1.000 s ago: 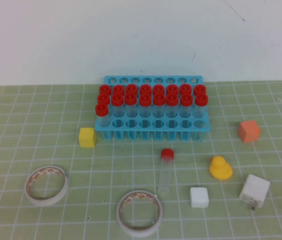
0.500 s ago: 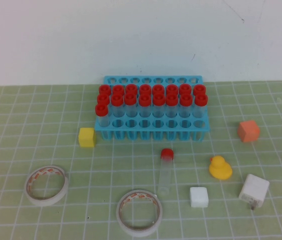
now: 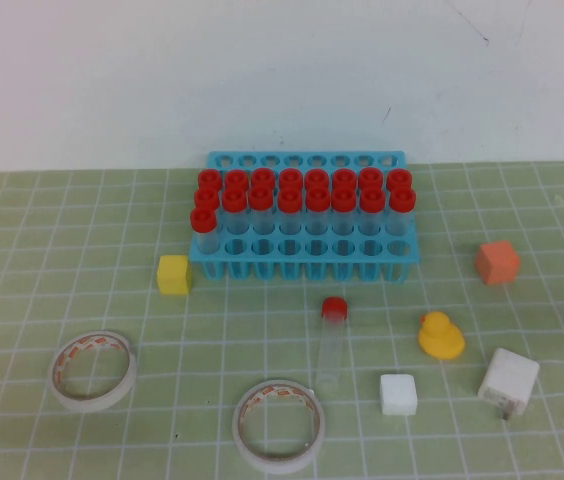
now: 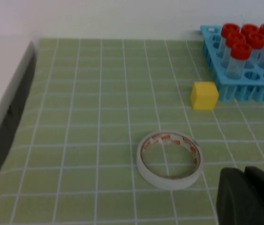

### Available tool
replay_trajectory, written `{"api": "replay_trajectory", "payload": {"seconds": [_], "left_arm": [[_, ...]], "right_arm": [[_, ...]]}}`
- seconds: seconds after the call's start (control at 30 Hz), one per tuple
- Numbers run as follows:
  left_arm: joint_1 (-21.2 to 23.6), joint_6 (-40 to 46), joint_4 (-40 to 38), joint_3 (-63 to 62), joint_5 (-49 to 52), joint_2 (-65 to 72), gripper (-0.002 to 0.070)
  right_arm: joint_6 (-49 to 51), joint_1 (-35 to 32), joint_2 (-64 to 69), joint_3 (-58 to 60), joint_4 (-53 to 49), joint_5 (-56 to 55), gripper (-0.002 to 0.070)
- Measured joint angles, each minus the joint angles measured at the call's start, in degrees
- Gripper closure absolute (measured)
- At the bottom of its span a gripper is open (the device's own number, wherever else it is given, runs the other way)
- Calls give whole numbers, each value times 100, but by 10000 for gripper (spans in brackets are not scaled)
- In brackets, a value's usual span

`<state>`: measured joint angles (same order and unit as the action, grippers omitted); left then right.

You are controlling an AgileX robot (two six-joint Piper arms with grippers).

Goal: Place the test tubes

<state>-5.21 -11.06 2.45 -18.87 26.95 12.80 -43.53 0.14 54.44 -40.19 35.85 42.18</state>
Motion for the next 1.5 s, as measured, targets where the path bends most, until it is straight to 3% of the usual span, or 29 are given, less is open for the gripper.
{"api": "replay_trajectory", "payload": {"seconds": [0.13,0.3,0.57,0.83,1.0,1.2,1.3,1.5], "left_arm": [[0,0,-156,0,56,217,676],[0,0,-201,13,35,314,676],[0,-14,-201,25,35,336,676],[0,-3,-201,40,35,336,676],[0,-3,-201,40,35,340,677],[0,-3,-201,40,26,340,676],[0,-3,-201,40,12,340,676],[0,-3,-201,40,12,340,676]], "right_arm": [[-653,66,1050,-186,557,-57,676],[-512,661,2219,-681,566,-543,673],[727,2333,3771,-2023,-424,-1006,673],[2156,3403,4978,-3331,-2077,-518,673],[2683,3631,5615,-3973,-2837,-31,673],[3529,3597,5876,-4130,-2943,-409,665],[3976,3548,5920,-4163,-2892,-691,599],[4230,3522,5978,-4163,-2614,-981,268]]}}
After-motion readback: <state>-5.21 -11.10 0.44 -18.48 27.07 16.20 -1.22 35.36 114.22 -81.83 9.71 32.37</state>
